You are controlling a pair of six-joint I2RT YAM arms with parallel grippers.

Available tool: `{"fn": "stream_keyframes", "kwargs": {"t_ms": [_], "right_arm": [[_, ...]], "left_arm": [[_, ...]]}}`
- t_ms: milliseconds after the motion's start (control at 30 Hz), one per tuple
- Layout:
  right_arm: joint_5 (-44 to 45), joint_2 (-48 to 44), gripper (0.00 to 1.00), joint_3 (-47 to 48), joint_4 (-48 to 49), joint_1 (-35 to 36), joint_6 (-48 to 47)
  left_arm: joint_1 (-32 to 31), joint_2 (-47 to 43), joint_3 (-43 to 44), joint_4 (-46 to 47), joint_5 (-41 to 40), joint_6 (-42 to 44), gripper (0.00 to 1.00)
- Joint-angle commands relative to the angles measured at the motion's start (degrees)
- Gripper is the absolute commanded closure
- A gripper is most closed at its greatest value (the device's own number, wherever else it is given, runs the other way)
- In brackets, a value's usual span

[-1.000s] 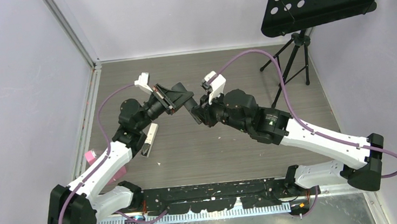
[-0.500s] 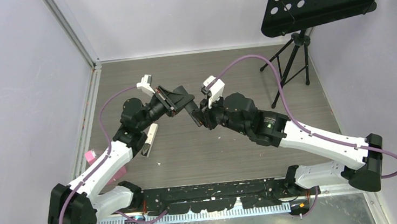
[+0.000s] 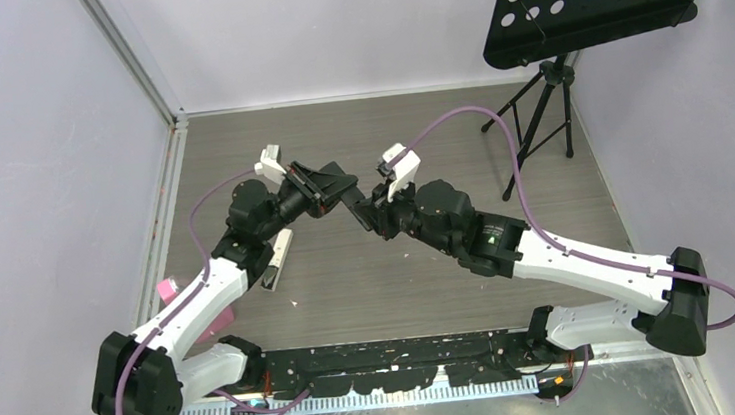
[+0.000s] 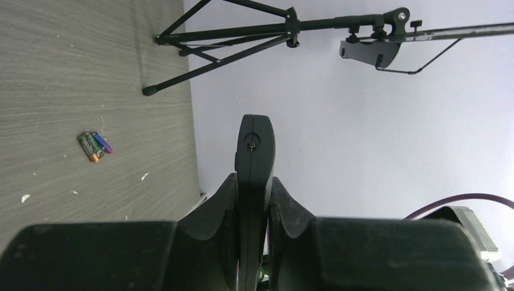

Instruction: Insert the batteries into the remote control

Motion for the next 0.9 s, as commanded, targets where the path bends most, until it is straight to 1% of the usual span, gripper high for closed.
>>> {"fn": "stream_keyframes", "kwargs": {"t_ms": [0, 100, 300, 600, 733, 867], "right_arm": [[-0.5, 2.2, 0.95, -6.0, -11.9, 1.1, 5.4], [2.1, 2.4, 0.95, -6.5, -11.3, 1.9, 7.9], [3.1, 1.7, 0.95, -8.8, -10.2, 3.6, 9.1], [-0.8, -2.3, 0.95, -15.4, -5.3, 4.1, 2.3], [-1.2, -2.2, 0.95, -15.7, -5.1, 4.1, 1.2], [-1.5, -0.6, 0.96, -14.7, -5.1, 4.1, 1.6]], "left_arm": [[1.3, -2.5, 1.5, 17.2, -6.1, -11.0, 1.00], [1.3, -2.6, 0.5, 17.6, -7.4, -11.4, 1.00], [1.4, -3.4, -0.4, 15.1, -10.5, -11.6, 1.00], [1.9, -4.9, -3.3, 11.7, -13.7, -15.4, 1.00], [2.0, -5.7, -4.2, 10.9, -14.3, -15.9, 1.00], [2.1, -4.7, -3.9, 13.1, -12.4, -15.2, 1.00]]}}
